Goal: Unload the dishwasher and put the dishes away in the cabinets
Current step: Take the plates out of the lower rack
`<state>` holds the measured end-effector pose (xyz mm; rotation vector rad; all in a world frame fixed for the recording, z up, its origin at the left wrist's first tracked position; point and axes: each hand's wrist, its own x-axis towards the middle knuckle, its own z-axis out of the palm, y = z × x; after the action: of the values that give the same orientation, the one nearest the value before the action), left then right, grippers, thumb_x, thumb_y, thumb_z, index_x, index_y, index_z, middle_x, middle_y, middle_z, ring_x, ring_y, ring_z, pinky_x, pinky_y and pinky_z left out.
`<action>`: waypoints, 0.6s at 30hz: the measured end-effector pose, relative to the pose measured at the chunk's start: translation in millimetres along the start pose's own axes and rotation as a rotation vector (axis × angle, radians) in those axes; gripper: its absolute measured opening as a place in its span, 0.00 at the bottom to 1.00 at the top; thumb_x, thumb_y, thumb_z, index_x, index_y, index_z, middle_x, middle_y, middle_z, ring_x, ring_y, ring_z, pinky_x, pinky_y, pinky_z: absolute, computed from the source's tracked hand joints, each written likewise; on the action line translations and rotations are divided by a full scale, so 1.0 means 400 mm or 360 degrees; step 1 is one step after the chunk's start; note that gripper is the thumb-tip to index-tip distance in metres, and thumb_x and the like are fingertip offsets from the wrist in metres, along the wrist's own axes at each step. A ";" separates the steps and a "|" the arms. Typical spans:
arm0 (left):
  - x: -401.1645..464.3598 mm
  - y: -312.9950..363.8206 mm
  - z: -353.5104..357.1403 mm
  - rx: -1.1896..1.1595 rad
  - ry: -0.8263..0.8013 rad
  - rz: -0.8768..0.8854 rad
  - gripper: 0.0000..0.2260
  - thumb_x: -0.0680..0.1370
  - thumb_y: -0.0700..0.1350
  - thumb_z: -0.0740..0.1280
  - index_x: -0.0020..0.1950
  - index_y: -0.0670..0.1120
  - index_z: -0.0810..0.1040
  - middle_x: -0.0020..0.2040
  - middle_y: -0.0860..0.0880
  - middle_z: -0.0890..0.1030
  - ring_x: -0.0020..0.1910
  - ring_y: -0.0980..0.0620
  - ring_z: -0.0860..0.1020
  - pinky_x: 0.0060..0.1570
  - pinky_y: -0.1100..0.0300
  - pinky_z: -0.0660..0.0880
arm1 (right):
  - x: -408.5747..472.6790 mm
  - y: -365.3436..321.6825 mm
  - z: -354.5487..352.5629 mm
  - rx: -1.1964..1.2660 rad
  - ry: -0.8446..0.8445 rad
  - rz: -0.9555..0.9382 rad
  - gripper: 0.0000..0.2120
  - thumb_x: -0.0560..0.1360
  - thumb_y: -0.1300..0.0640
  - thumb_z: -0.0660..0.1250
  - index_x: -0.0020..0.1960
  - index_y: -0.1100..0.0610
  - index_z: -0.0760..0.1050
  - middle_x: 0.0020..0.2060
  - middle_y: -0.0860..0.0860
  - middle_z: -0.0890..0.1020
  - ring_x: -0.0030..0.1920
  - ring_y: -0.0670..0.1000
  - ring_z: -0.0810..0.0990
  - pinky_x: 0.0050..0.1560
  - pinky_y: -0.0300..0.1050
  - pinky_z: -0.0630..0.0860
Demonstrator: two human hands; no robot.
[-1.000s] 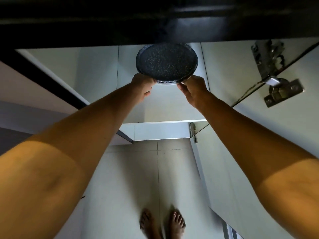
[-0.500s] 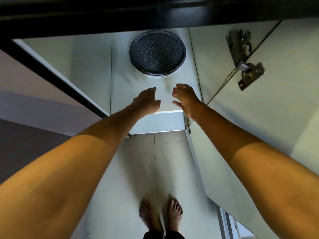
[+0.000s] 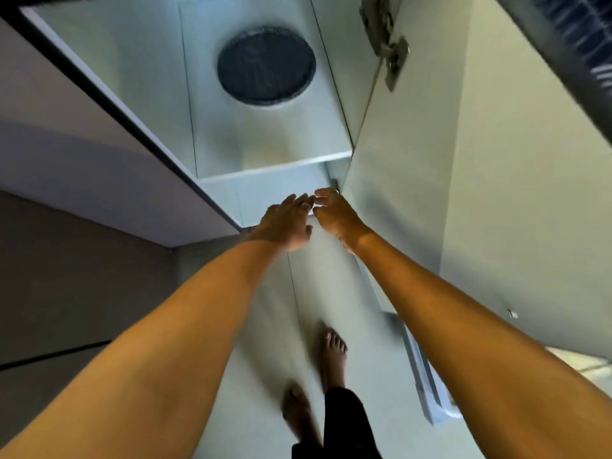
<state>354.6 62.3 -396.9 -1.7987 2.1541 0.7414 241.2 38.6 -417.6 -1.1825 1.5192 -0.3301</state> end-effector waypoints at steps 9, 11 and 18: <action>-0.220 0.147 0.159 0.0496 -0.0441 0.0334 0.30 0.81 0.49 0.58 0.78 0.50 0.47 0.79 0.51 0.49 0.77 0.50 0.49 0.75 0.50 0.50 | -0.332 0.240 -0.004 -0.0299 -0.0075 0.0358 0.22 0.78 0.65 0.55 0.71 0.58 0.65 0.68 0.58 0.71 0.65 0.58 0.72 0.62 0.45 0.70; -0.252 0.204 0.189 0.0484 -0.0478 0.0420 0.30 0.81 0.49 0.59 0.78 0.50 0.48 0.78 0.51 0.51 0.77 0.50 0.51 0.75 0.49 0.52 | -0.393 0.283 -0.028 -0.0330 -0.0104 0.0415 0.21 0.78 0.65 0.55 0.70 0.60 0.66 0.68 0.58 0.71 0.66 0.57 0.72 0.62 0.45 0.69; -0.335 0.442 0.269 0.0405 -0.0663 0.0655 0.27 0.80 0.51 0.59 0.77 0.54 0.54 0.71 0.48 0.69 0.66 0.45 0.72 0.63 0.53 0.68 | -0.555 0.436 -0.147 -0.0536 -0.0243 0.0590 0.15 0.77 0.66 0.54 0.60 0.63 0.73 0.50 0.59 0.79 0.36 0.52 0.75 0.32 0.43 0.72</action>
<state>197.7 251.8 -382.2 -0.9823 2.2182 0.7968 76.1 274.2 -398.4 -1.1215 1.6592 0.2681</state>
